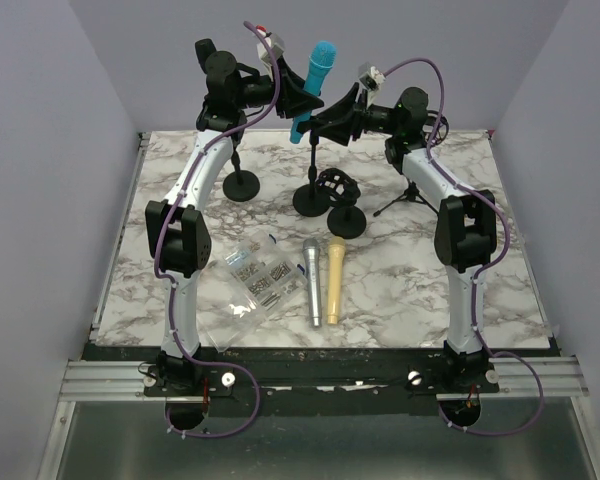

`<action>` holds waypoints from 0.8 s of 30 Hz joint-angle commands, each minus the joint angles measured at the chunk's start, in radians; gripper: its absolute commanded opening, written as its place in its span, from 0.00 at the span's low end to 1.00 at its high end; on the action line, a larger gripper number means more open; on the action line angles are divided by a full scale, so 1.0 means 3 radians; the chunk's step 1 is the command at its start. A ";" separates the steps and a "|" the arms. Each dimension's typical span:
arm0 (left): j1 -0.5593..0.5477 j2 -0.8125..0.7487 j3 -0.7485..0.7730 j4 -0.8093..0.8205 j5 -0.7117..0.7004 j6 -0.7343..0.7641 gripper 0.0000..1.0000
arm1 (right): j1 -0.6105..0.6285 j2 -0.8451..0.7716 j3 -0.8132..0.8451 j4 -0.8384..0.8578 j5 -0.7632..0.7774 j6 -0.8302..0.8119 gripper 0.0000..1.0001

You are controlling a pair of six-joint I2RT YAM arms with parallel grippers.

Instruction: Remove the microphone from the stand

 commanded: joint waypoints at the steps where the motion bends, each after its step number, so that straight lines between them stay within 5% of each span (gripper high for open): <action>1: 0.0013 0.0071 0.0097 0.0030 0.0167 -0.0081 0.00 | 0.0025 0.0103 0.0107 -0.0091 -0.0048 -0.0075 0.56; 7: 0.0013 0.0077 0.0092 0.0041 0.0170 -0.0091 0.00 | 0.0026 0.0117 0.0135 -0.0190 -0.0021 -0.0148 0.56; 11: 0.0013 0.0077 0.0093 0.0066 0.0185 -0.0126 0.00 | 0.0029 0.0128 0.0169 -0.0208 0.0005 -0.0160 0.32; 14: 0.0013 0.0072 0.0099 0.0056 0.0190 -0.0136 0.00 | 0.0030 0.0167 0.0228 -0.0157 -0.0008 -0.0100 0.02; 24: 0.0023 -0.0169 0.0154 -0.0172 0.0068 -0.0244 0.00 | 0.0025 0.0133 0.0125 -0.0278 0.0206 -0.0252 0.01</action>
